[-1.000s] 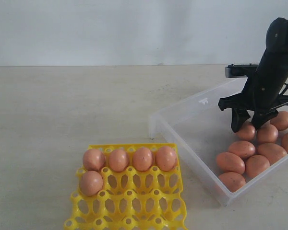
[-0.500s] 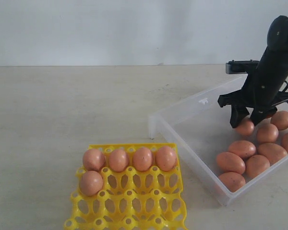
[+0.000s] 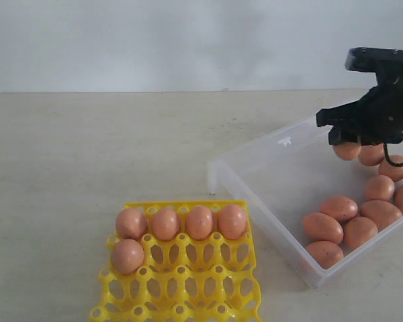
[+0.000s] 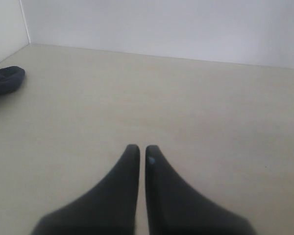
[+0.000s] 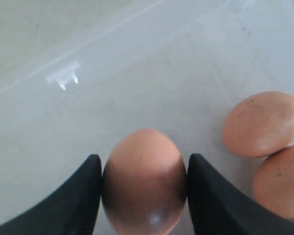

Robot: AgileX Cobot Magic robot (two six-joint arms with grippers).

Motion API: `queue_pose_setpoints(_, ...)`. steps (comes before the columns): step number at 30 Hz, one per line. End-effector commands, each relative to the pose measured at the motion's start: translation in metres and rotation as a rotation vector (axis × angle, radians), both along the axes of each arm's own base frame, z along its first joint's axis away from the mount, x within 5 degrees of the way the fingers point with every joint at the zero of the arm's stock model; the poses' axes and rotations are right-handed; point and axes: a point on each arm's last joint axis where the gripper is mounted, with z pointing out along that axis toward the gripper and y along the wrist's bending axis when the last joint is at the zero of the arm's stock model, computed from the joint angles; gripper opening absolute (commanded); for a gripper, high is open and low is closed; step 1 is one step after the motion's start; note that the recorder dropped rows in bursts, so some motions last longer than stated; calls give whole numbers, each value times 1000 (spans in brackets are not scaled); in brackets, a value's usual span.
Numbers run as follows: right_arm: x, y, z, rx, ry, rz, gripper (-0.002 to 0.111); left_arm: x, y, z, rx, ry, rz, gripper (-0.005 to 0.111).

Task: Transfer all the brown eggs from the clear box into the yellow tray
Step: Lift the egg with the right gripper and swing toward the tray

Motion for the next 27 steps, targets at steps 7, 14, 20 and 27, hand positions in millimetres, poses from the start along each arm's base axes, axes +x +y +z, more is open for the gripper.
queue_pose_setpoints(7, -72, -12, 66, -37, -601, -240, 0, 0, -1, -1, 4, -2, -10, 4)
queue_pose_setpoints(14, -101, 5, 141, 64, -1044, -74, 0, 0, -1, -1, 4, -2, -10, 4)
queue_pose_setpoints(20, -115, 50, 153, 372, -1152, 401, 0, 0, -1, -1, 4, -2, -10, 4)
queue_pose_setpoints(27, -110, 75, 120, 492, -879, 588, 0, 0, -1, -1, 4, -2, -10, 4)
